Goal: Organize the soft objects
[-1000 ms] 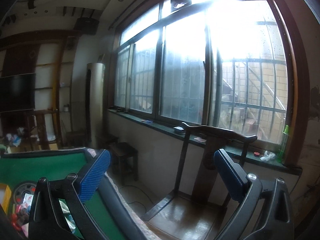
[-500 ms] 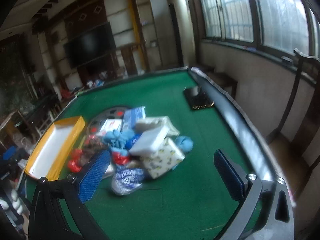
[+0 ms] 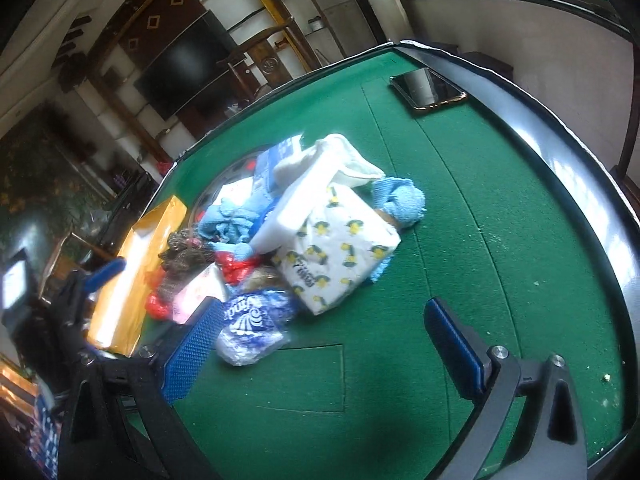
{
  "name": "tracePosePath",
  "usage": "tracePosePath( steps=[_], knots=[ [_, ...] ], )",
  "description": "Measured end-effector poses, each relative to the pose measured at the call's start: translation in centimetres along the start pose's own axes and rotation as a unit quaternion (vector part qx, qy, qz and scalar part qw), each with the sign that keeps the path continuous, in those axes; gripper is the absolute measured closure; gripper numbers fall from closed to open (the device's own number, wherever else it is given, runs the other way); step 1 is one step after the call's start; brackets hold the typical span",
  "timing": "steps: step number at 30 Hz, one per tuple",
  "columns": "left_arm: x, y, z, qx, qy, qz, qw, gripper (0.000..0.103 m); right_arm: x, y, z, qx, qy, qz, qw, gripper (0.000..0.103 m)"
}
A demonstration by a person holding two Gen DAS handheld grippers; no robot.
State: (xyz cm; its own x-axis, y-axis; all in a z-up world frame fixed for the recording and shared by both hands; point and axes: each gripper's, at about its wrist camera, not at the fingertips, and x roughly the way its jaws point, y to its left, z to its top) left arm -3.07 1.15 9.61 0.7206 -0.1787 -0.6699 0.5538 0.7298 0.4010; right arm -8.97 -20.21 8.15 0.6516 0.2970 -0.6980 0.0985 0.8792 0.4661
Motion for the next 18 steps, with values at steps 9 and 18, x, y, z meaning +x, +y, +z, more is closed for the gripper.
tracePosePath(
  steps=[9, 18],
  knots=[
    [4.9, 3.7, -2.7, -0.054, 0.073, -0.144, 0.9854, 0.024, 0.8, 0.0, 0.1, -0.005, 0.019, 0.004, 1.000, 0.004],
    [4.7, 4.3, -1.6, -0.105, 0.071, -0.146, 0.9812, 0.024, 1.3, 1.1, 0.1, -0.013, 0.022, 0.003, 1.000, 0.004]
  ],
)
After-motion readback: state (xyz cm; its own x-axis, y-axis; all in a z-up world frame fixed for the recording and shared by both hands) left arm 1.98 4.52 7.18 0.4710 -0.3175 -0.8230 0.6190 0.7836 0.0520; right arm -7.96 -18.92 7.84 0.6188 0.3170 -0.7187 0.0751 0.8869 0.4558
